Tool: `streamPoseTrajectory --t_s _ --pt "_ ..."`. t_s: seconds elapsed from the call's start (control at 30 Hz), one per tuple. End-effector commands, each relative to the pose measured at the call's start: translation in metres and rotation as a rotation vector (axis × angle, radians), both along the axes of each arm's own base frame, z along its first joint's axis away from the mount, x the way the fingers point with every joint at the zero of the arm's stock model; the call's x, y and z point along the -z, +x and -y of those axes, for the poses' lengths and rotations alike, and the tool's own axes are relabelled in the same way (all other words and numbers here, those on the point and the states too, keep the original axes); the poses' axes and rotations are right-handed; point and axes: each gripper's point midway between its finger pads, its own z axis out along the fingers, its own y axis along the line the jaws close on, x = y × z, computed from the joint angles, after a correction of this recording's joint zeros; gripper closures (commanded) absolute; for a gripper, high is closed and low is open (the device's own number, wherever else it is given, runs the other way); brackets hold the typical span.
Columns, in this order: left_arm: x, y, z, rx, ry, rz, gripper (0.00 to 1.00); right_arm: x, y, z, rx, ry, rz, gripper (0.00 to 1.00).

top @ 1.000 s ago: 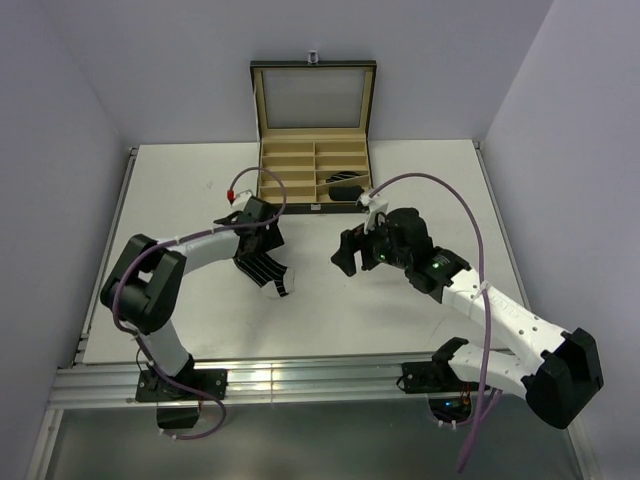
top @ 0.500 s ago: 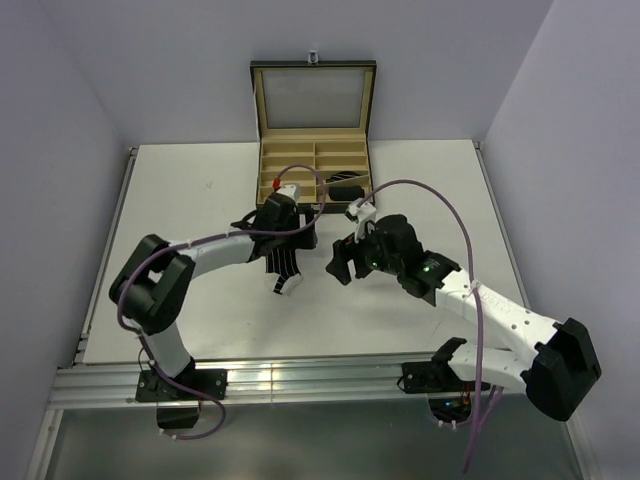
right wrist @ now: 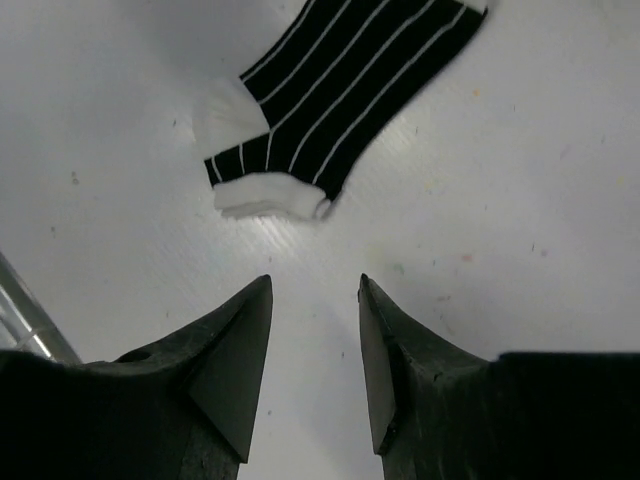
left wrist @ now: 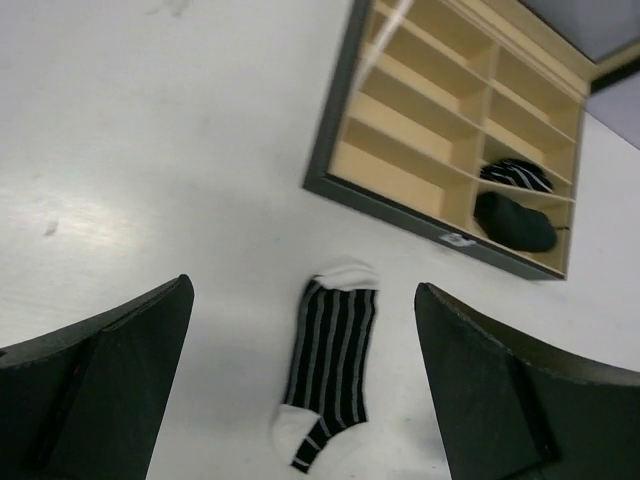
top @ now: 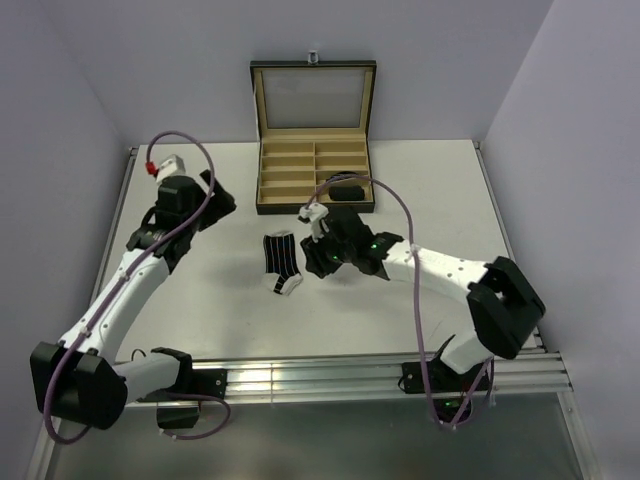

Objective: Roll the socks
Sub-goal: Move the sock to the center of the board.

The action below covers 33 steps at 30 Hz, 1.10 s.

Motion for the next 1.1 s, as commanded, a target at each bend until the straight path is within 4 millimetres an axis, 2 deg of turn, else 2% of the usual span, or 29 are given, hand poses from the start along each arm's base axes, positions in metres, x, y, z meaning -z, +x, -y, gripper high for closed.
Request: streamPoseTrajectory --t_s 0.0,0.07,0.1,0.13,0.17,0.2,0.23,0.27,0.33,0.4,0.53,0.7,0.77,0.8,0.87,0.9,1.0,1.07 --pt "0.023 -0.026 -0.032 -0.046 0.040 -0.103 0.02 -0.021 0.029 -0.027 -0.060 -0.003 0.111 0.53" --pt "0.026 -0.031 -0.046 -0.059 0.068 -0.098 0.02 -0.013 0.042 -0.039 -0.081 -0.036 0.112 0.53" --pt "0.021 -0.033 -0.050 -0.066 0.069 -0.071 0.02 -0.019 0.051 -0.049 -0.091 -0.028 0.127 0.53" --pt "0.020 -0.033 -0.053 -0.072 0.074 -0.058 0.01 -0.017 0.053 -0.054 -0.105 -0.034 0.125 0.53" --pt "0.025 -0.038 -0.058 -0.086 0.079 -0.050 0.01 0.002 0.056 -0.058 -0.124 -0.065 0.096 0.53" --pt "0.028 -0.039 -0.058 -0.086 0.078 -0.043 0.01 0.006 0.059 -0.063 -0.134 -0.070 0.091 0.53" --pt "0.027 -0.037 -0.057 -0.084 0.070 -0.021 0.01 0.000 0.068 -0.072 -0.138 -0.066 0.110 0.53" --pt "0.033 -0.040 -0.057 -0.078 0.071 -0.027 0.01 0.021 0.069 -0.075 -0.146 -0.102 0.078 0.53" --pt "0.034 -0.041 -0.055 -0.059 0.074 -0.031 0.01 0.024 0.078 -0.085 -0.157 -0.120 0.091 0.52" --pt "0.031 -0.039 -0.058 -0.061 0.096 -0.030 0.01 0.037 0.082 -0.094 -0.163 -0.154 0.082 0.52" --pt "0.031 -0.039 -0.055 -0.042 0.093 -0.031 0.01 0.055 0.090 -0.095 -0.124 -0.201 0.066 0.53" --pt "0.035 -0.040 -0.051 -0.018 0.087 -0.050 0.02 0.079 0.086 -0.069 -0.025 -0.286 0.037 0.52" --pt "0.036 -0.040 -0.049 -0.011 0.082 -0.051 0.02 0.091 0.075 -0.052 0.012 -0.319 -0.001 0.52" --pt "0.037 -0.040 -0.048 -0.007 0.079 -0.054 0.02 0.104 0.068 -0.037 0.041 -0.360 -0.021 0.52" --pt "0.039 -0.040 -0.045 0.002 0.072 -0.062 0.02 0.108 0.061 -0.020 0.127 -0.384 -0.044 0.53" --pt "0.040 -0.040 -0.044 0.005 0.073 -0.065 0.02 0.117 0.052 -0.006 0.160 -0.414 -0.073 0.53" --pt "0.043 -0.041 -0.041 0.019 0.069 -0.078 0.02 0.116 0.038 0.022 0.338 -0.434 -0.136 0.53" --pt "0.044 -0.041 -0.038 0.024 0.061 -0.085 0.02 0.105 0.029 0.025 0.450 -0.377 -0.192 0.55"
